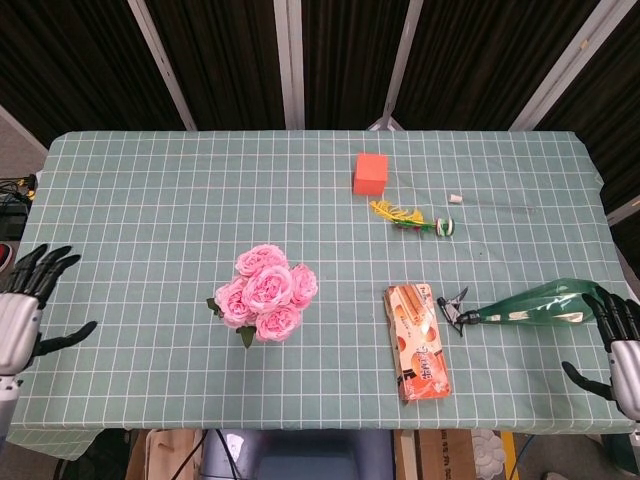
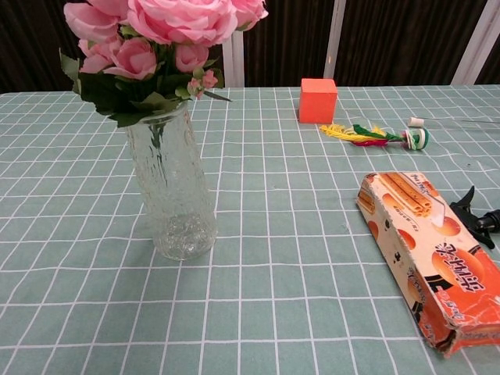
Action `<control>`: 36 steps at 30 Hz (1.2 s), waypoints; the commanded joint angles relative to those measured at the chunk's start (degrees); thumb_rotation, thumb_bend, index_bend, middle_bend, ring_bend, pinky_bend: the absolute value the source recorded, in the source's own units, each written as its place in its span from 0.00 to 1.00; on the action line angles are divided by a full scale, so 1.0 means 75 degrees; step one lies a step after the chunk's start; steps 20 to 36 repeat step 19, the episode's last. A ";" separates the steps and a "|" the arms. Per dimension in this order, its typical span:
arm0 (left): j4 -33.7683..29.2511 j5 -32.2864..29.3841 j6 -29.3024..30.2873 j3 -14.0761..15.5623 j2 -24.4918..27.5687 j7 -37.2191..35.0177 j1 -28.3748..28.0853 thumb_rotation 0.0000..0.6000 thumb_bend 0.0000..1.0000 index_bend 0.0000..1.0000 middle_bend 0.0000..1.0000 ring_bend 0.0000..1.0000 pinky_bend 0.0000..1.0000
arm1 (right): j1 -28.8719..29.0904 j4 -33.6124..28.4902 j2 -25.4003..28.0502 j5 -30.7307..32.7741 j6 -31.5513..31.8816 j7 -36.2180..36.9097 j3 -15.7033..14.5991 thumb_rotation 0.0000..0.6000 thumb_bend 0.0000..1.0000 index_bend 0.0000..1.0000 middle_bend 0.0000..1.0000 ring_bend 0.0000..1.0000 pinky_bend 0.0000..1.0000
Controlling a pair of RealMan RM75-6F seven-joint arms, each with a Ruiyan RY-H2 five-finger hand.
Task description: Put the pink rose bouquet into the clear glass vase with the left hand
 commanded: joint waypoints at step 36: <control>0.0730 -0.0187 -0.0009 0.0025 -0.0413 -0.0376 0.0553 1.00 0.20 0.16 0.09 0.00 0.09 | 0.0174 0.0105 -0.0211 -0.0119 -0.0141 -0.0399 -0.0015 1.00 0.21 0.11 0.05 0.03 0.00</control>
